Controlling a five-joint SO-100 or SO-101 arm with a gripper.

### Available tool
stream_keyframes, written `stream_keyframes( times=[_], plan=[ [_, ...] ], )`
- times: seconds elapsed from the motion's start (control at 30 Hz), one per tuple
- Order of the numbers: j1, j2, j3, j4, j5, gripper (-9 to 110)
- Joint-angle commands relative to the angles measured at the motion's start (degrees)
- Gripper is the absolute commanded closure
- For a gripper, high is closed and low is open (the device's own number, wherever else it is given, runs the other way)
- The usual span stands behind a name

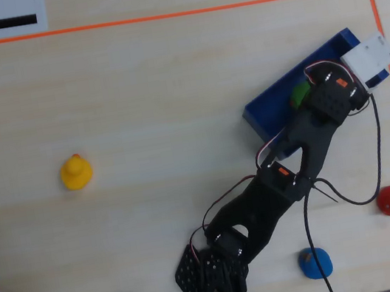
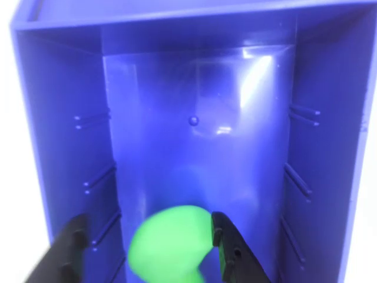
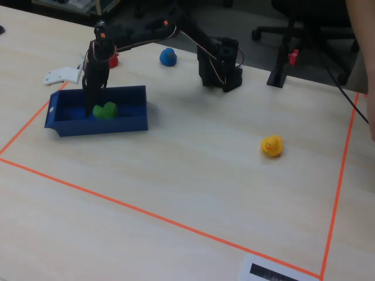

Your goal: Grasp green duck and put it into box.

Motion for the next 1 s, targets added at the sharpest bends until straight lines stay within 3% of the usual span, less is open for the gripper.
stream_keyframes(
  times=[0.0,0.2,0.37,0.6,0.77,0.97],
  plan=[
    [0.5,8.1,1.5,-0.6,-0.4,73],
    [-4.6,22.8,9.1,-15.0,-0.4,101],
    [-13.6,40.4,23.2,-23.8,-0.4,101],
    [-30.6,78.1,74.3,-37.8,-2.5,101],
    [-39.0,107.9,100.5,-22.3,-2.5,101],
    [-45.9,131.8,114.7,3.4,-2.5,101]
  ],
)
